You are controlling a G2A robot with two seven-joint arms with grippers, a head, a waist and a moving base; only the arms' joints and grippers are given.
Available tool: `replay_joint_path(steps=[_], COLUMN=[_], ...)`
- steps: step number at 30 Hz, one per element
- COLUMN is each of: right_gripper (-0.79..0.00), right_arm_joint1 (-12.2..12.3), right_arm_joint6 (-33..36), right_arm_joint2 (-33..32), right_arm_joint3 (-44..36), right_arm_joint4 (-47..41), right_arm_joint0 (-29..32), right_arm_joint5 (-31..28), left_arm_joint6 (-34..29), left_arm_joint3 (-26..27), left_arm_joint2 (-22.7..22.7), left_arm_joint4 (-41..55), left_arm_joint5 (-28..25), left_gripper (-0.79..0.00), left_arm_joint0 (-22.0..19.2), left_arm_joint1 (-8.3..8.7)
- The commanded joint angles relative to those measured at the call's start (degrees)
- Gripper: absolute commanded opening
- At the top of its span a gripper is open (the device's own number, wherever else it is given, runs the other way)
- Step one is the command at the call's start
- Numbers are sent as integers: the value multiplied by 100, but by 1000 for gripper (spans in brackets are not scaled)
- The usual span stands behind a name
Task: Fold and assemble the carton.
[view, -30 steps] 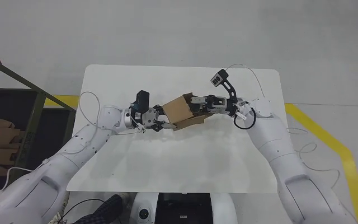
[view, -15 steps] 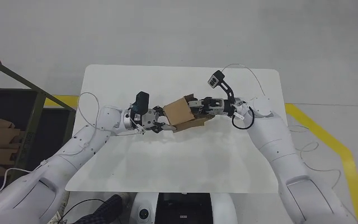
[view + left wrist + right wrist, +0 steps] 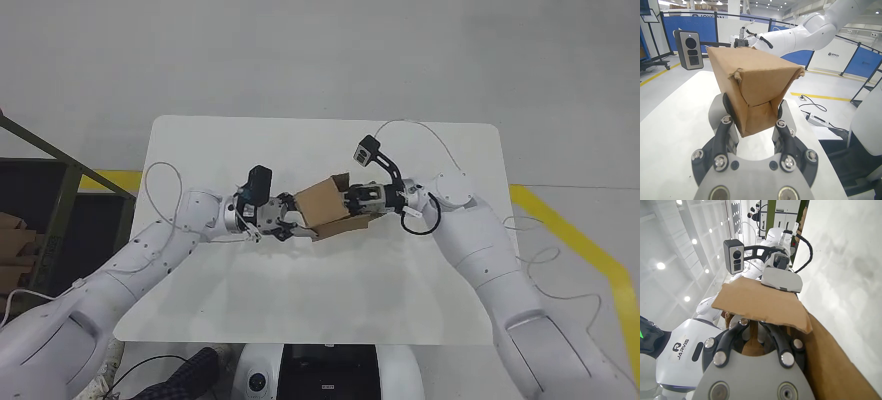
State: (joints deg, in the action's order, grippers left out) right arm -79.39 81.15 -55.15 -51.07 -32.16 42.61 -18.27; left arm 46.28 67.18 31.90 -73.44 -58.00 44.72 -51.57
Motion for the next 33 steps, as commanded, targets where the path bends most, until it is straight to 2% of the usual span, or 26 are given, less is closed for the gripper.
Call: replay_joint_path(steps=[1, 5, 10, 21, 33], right_gripper=[-785, -785, -785, -785, -785], right_arm_joint1=[-12, -42, -111, -204, -169], right_arm_joint6=[71, 179, 266, 393, 414], right_arm_joint2=[16, 70, 151, 99, 20], right_arm_joint3=[52, 156, 296, 353, 251], right_arm_joint4=[-87, -212, -488, -1310, -1259], right_arm_joint0=[-8, -17, -24, 46, 173], right_arm_joint5=[-8, -48, -139, -94, -73], left_arm_joint6=[0, -1, 0, 0, -202], left_arm_joint3=[-9, -23, 30, 280, 280], left_arm_joint2=[-49, -141, -239, -217, 56], left_arm_joint4=[89, 173, 247, 685, 1751], left_arm_joint5=[0, 0, 0, 0, 0], left_gripper=[-280, -108, 0, 0, 0], left_arm_joint0=[-37, -109, -185, -218, -169], left_arm_joint1=[15, 42, 75, 196, 342])
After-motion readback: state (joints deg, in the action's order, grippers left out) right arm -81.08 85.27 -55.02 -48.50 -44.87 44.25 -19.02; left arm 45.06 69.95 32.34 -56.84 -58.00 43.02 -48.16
